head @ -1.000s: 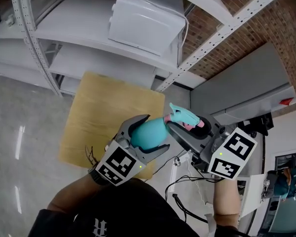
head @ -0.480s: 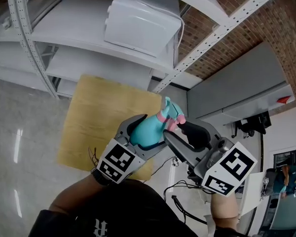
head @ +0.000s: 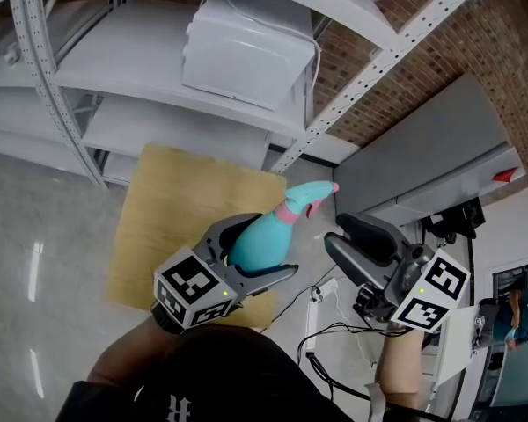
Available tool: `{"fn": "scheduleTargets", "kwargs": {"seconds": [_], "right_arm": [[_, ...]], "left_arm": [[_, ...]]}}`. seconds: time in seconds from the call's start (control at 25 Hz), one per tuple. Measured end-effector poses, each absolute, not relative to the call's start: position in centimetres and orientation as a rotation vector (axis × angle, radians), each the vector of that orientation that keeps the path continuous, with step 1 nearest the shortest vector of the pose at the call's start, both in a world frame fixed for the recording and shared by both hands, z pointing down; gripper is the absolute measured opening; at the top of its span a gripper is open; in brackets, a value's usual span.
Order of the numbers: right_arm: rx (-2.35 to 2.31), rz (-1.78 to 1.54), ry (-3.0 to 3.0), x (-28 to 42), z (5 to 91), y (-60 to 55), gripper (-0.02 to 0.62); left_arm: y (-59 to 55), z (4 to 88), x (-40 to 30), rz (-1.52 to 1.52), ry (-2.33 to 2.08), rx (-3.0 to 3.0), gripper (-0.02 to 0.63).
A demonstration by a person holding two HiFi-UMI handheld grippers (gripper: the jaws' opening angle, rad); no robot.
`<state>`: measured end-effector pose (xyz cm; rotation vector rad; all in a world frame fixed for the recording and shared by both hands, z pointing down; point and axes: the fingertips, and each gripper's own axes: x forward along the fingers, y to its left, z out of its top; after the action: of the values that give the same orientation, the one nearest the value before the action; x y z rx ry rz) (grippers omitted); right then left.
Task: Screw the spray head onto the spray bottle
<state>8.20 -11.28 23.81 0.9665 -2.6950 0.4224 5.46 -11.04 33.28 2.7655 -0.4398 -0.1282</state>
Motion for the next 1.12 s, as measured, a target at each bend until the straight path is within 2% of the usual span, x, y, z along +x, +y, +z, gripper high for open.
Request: {"fn": "scheduleTargets", "kwargs": {"seconds": [0.28, 0.48, 0.68, 0.72, 0.76, 0.8, 0.96, 1.12], "right_arm": [[0.735, 0.536, -2.931, 8.1, 22.7, -12.4, 0.132], [0.344, 0.576, -3.129, 8.3, 22.0, -11.4, 0.216], [0.122, 0.486, -3.209, 6.6, 20.4, -10.0, 0.225], [0.175, 0.462, -3.181, 6.5, 20.4, -9.9, 0.214], [0.259, 0.434, -3.128, 6.4, 20.6, -10.0, 0.087], [0.354, 0.406, -3.055, 6.3, 21.0, -10.2, 0.067], [0.670, 0.397, -2.734, 5.4, 22.5, -11.3, 0.063], [0.854, 0.498, -2.623, 5.0, 23.0, -11.5, 0.063]], "left_arm": [[-9.3, 31.9, 5.8, -0.144, -0.351, 2.853, 0.423], [-6.6, 29.8, 5.8, -0.203, -0.092, 2.867, 0.423], [-5.8, 28.9, 6.0, -0.243, -0.008, 2.828, 0.423], [-6.3, 29.3, 6.0, -0.227, -0.053, 2.830, 0.423], [-7.0, 29.8, 6.0, -0.196, -0.117, 2.837, 0.423], [-7.7, 30.5, 5.9, -0.150, -0.193, 2.851, 0.423], [-10.4, 32.6, 5.1, 0.038, -0.539, 2.936, 0.423], [-11.8, 32.8, 4.5, 0.041, -0.758, 2.937, 0.423]]}}
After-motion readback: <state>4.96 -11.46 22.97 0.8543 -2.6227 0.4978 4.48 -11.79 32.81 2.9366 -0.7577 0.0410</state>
